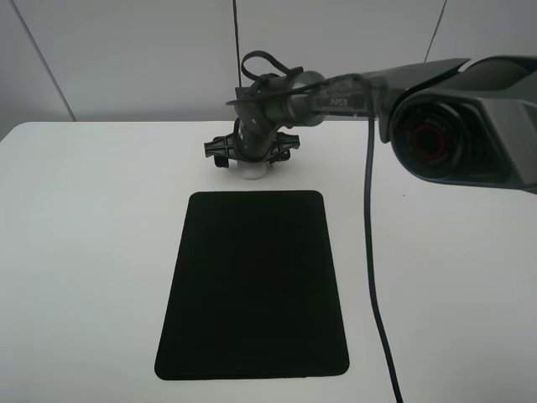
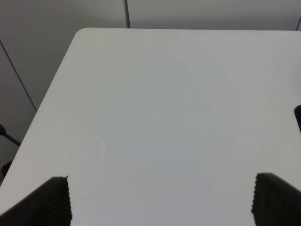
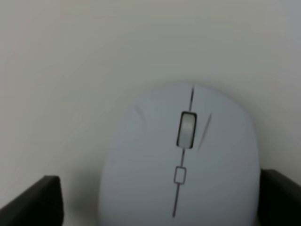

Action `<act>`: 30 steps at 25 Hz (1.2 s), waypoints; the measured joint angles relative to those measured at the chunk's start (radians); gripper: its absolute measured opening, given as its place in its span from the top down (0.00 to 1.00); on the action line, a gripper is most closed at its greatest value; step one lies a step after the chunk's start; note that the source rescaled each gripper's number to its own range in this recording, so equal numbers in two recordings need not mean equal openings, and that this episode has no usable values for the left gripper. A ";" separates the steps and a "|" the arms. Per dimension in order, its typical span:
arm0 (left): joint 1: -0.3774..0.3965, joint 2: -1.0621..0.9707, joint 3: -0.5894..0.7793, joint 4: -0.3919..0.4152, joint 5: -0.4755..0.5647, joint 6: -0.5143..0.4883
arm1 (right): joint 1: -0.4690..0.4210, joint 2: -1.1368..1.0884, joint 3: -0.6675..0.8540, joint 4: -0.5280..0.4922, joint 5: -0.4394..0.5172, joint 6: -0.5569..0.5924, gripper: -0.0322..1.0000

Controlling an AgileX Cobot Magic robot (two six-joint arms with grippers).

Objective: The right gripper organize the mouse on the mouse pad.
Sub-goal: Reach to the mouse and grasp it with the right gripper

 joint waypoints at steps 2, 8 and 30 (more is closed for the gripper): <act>0.000 0.000 0.000 0.000 0.000 0.000 | 0.000 0.005 0.000 -0.005 0.000 0.000 0.00; 0.000 0.000 0.000 0.000 0.000 0.000 | 0.000 0.009 -0.007 -0.006 0.000 0.000 0.30; 0.000 0.000 0.000 0.000 0.000 0.000 | 0.000 0.009 -0.008 0.004 0.017 0.000 0.94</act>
